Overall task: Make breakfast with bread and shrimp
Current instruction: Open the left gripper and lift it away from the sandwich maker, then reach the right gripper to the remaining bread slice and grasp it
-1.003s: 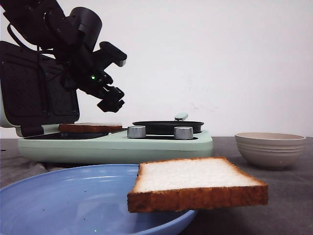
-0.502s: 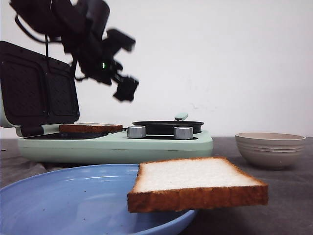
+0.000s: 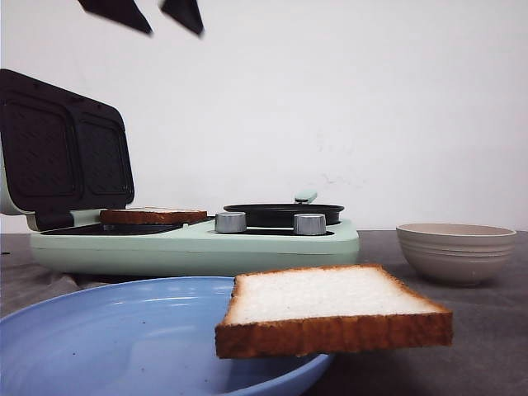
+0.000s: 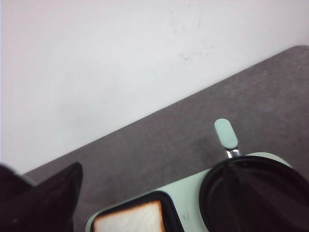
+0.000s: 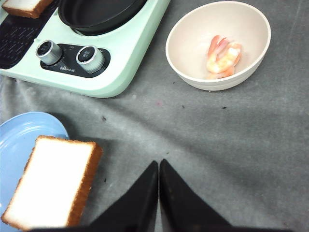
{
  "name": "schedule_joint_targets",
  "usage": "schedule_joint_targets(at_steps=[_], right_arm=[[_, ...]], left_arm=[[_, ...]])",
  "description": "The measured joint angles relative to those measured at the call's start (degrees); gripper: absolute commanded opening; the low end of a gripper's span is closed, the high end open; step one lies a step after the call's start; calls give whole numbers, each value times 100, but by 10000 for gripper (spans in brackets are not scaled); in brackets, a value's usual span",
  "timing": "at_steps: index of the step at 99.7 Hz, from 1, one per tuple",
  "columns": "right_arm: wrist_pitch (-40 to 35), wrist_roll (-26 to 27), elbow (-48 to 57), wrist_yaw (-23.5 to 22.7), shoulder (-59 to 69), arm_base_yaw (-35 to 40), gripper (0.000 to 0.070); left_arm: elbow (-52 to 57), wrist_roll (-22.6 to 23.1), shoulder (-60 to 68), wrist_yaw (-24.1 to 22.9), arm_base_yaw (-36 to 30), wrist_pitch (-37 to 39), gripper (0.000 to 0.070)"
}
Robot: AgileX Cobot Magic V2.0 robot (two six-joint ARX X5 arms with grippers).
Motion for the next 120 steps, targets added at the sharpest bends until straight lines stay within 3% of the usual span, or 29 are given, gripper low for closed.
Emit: schedule_joint_targets(at_steps=[29, 61, 76, 91, 120], right_arm=[[0, 0, 0, -179, 0, 0, 4], [2, 2, 0, -184, 0, 0, 4], [2, 22, 0, -483, 0, 0, 4], [2, 68, 0, -588, 2, 0, 4], [2, 219, 0, -931, 50, 0, 4]], left_arm=[[2, -114, -1370, -4, -2, -1652, 508], [2, -326, -1823, 68, -2, -3458, 508], [-7, -662, -1996, 461, -2, -3279, 470], [-380, -918, -2527, 817, -2, -2538, 469], [-2518, -1633, -4094, 857, -2, -1631, 469]])
